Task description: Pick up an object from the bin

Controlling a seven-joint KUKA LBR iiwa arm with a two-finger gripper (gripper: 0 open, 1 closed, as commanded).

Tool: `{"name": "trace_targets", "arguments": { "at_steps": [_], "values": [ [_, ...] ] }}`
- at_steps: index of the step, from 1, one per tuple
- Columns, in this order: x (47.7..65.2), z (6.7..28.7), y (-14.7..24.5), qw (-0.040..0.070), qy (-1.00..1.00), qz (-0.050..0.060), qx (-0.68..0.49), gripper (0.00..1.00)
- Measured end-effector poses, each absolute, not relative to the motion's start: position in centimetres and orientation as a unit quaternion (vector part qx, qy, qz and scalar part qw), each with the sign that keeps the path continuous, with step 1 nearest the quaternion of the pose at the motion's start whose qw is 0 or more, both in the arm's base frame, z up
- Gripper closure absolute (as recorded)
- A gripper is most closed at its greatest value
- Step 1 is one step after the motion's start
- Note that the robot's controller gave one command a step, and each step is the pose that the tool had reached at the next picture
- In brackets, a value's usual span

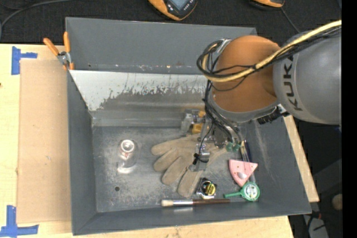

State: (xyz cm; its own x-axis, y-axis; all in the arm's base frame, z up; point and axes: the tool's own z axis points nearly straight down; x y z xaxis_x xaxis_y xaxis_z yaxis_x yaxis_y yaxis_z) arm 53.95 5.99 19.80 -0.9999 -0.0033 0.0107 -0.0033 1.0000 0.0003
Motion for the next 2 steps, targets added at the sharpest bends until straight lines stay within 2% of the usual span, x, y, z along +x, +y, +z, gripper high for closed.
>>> {"name": "trace_targets", "arguments": {
  "at_steps": [1,2],
  "values": [
    [54.1,20.2,5.9,0.001,-1.000,0.000,0.000,0.00],
    [58.9,7.1,5.7,0.002,-0.996,-0.001,0.093,0.00]
  ]
}}
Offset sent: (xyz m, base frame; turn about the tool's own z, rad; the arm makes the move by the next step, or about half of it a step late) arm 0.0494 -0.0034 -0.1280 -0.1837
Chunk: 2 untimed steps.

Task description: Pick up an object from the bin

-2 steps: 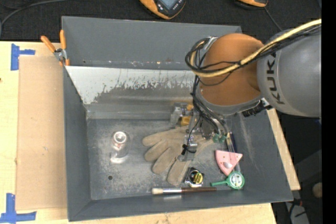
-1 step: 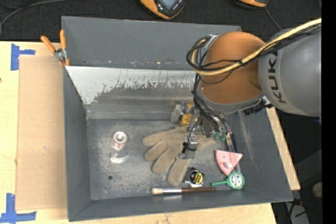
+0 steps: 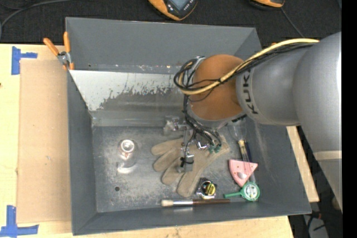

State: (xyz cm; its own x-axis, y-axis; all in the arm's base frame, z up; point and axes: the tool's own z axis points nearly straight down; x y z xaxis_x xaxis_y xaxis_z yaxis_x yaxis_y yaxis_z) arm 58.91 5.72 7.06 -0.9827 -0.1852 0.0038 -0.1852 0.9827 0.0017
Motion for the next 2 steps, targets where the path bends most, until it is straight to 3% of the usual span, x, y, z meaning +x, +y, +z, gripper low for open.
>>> {"name": "trace_targets", "arguments": {
  "at_steps": [1,2],
  "values": [
    [59.9,13.1,6.0,-0.007,-0.970,0.000,0.241,0.00],
    [58.8,6.2,5.8,0.005,-0.993,-0.001,0.115,0.00]
  ]
}}
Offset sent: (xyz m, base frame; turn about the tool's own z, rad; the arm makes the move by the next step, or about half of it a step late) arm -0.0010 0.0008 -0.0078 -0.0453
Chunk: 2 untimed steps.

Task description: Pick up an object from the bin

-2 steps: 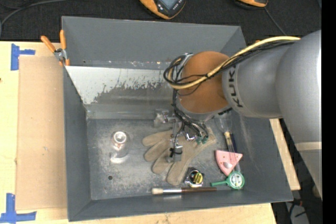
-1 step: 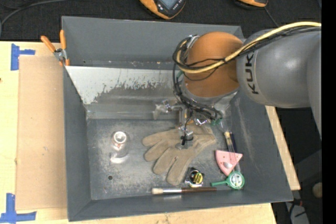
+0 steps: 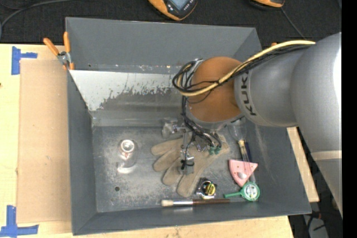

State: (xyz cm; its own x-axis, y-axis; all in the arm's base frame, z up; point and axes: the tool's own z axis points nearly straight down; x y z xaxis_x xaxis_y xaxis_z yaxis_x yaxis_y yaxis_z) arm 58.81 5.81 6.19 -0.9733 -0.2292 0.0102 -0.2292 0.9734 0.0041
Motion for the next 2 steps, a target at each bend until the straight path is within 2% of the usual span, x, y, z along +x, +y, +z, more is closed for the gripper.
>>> {"name": "trace_targets", "arguments": {
  "at_steps": [1,2],
  "values": [
    [60.4,7.0,5.7,-0.004,-0.947,-0.001,0.321,0.00],
    [59.3,6.7,5.7,0.003,-0.991,0.000,0.130,1.00]
  ]
}}
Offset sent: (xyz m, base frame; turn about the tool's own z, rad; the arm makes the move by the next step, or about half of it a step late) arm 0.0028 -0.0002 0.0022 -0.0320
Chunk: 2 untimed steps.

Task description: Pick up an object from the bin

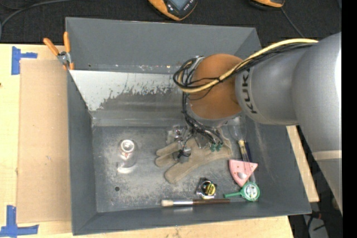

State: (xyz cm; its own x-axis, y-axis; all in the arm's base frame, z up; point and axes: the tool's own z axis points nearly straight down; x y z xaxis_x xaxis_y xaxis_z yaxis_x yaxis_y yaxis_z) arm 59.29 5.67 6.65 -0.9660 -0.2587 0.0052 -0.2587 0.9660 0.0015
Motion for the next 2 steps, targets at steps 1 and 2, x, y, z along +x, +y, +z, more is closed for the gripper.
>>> {"name": "trace_targets", "arguments": {
  "at_steps": [1,2],
  "values": [
    [59.3,6.7,5.7,0.003,-0.991,0.000,0.130,1.00],
    [59.0,8.7,5.7,0.006,-0.991,-0.001,0.130,1.00]
  ]
}}
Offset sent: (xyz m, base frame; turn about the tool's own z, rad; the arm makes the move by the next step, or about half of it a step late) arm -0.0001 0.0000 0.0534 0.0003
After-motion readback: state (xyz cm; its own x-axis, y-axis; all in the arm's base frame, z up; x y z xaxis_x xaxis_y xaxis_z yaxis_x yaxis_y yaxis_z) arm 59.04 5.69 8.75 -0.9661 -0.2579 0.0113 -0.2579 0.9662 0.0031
